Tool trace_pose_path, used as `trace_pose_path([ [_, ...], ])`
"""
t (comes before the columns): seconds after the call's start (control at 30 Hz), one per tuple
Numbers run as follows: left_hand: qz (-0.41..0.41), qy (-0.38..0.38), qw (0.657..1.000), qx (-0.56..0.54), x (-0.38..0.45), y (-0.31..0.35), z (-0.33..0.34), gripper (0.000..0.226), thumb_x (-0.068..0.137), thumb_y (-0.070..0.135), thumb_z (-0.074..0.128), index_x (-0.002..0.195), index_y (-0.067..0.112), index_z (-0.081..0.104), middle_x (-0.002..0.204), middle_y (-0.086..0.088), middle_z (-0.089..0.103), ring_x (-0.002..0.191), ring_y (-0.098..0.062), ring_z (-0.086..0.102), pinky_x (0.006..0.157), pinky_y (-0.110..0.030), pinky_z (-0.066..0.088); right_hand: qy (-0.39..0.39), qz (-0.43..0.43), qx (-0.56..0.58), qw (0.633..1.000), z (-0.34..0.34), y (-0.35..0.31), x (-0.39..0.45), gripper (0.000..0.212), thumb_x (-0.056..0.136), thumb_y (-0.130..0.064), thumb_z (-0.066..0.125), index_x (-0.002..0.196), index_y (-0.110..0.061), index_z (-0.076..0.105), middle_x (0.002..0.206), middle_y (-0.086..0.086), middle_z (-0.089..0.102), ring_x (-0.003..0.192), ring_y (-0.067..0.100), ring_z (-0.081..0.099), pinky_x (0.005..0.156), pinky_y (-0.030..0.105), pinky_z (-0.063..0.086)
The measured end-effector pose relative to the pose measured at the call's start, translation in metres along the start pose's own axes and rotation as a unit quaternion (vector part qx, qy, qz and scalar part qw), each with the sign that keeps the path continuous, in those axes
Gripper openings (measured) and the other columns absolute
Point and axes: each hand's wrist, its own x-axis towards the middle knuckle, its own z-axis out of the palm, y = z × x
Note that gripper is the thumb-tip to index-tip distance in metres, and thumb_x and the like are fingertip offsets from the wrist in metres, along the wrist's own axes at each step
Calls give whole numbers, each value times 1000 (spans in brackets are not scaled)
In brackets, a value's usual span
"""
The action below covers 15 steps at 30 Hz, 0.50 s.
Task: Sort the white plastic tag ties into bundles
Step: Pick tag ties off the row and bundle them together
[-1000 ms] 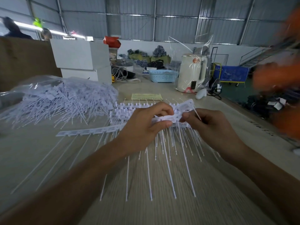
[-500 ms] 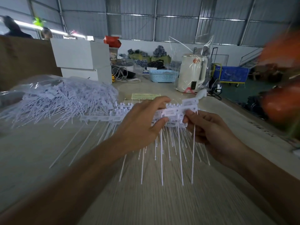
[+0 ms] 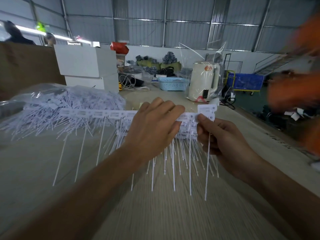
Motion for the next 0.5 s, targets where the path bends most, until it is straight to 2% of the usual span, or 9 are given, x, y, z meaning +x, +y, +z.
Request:
trace_pose_path([
  [0.13,22,-8,1000,18,-2,4,-4,26,88,13,73,114,7,68,104,-9,72,91,-32,64,76,-46,52,7,-75,-79,994,-1,-2,-1,38,95,-42,56,64,-21,64,51,-11,42,42,5,30,43,15,29],
  [0.27,23,-15,999,32,-3,5,-6,33,84,9,77,115,9,67,108,-6,71,94,-30,62,80,-44,51,5,-177,-190,966,-2,-5,-1,37,98,-34,49,63,-28,57,55,-12,51,49,2,45,53,10,34],
  [0.33,25,-10,999,26,-3,5,-5,34,83,6,77,115,9,67,108,-6,71,94,-30,62,80,-44,50,7,-208,-238,949,-4,-5,-1,32,99,-33,48,67,-31,53,60,-15,54,55,2,48,58,15,36],
  [0.43,27,-4,999,20,-3,6,-4,37,82,3,76,116,10,66,109,-5,70,94,-30,61,81,-43,48,19,-238,-306,922,-10,-4,-1,29,103,-36,46,79,-24,58,69,-7,60,66,10,57,64,37,44],
  [0.5,27,-4,999,16,-3,7,-4,38,81,-1,73,117,10,66,109,-5,69,95,-30,60,81,-42,47,22,-273,-369,888,-16,-5,-1,27,103,-39,46,86,-22,58,68,-9,60,63,10,57,60,37,44],
])
